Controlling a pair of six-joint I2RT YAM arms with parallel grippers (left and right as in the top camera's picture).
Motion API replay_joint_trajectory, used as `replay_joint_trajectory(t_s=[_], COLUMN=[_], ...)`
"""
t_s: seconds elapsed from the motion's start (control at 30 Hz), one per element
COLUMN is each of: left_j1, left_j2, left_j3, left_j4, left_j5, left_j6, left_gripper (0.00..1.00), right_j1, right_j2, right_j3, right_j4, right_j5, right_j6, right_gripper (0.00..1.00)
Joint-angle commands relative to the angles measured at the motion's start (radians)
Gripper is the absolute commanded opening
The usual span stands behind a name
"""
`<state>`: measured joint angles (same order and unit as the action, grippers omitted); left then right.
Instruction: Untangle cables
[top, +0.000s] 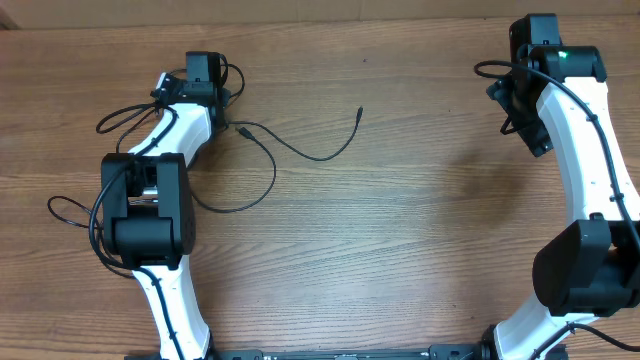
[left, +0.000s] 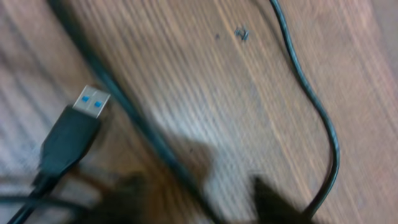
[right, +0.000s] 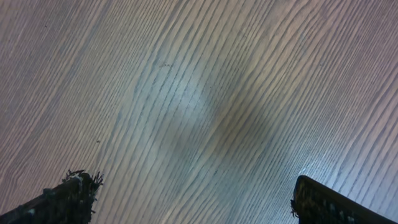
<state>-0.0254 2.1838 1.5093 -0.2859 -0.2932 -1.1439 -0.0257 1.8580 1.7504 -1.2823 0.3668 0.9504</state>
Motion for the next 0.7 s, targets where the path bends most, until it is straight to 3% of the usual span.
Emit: replay_joint_trajectory(t_s=[0.0,0.33,0.67], left_j1=[0.032,0.223,0.413], left_j2=[0.008,-0.133,-0.187], left_j3=[-0.001,0.143,0.295], left_j4=[0.031,0.002,-0.084], left_j5=[-0.023,0.085,0.175], left_j6=[0.005,0.292,0.397], left_gripper=[0.04,0.04,0.04], right_j1=[-0.003,-0.003,-0.003], right_j2=[-0.006,-0.006,-0.006], right_j3=[0.023,0.023,0.023], right_j4=[0.003,0.003,0.003], right_j5=[0.014,0.014,0.014], right_j6=[0.011,0.011,0.011], right_gripper=[1.00,1.00,1.00])
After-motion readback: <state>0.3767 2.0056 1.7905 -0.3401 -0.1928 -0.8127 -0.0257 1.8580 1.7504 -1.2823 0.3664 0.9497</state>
